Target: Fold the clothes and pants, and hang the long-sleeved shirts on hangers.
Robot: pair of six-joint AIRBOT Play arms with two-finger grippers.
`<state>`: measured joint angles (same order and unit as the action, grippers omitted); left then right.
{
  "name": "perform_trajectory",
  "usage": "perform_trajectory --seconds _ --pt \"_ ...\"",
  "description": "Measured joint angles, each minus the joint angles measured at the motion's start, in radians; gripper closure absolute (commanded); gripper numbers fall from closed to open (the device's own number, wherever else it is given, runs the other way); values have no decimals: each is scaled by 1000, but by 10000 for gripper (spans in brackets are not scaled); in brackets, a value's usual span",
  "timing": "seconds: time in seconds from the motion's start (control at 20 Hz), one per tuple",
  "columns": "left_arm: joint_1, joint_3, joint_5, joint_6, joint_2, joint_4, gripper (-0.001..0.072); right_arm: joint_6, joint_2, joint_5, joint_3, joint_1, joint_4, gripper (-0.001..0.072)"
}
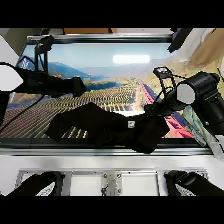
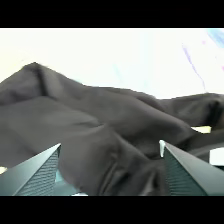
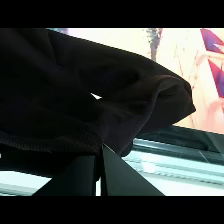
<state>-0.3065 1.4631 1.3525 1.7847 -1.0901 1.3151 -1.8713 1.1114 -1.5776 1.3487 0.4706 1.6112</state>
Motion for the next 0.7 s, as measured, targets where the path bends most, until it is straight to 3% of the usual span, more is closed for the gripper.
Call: perform_trajectory --seconds 0.35,0.7 --pt "209 0 23 -55 3 1 21 0 0 0 0 0 0 692" --pt "531 0 -80 -216 -86 13 20 0 0 0 0 0 0 692"
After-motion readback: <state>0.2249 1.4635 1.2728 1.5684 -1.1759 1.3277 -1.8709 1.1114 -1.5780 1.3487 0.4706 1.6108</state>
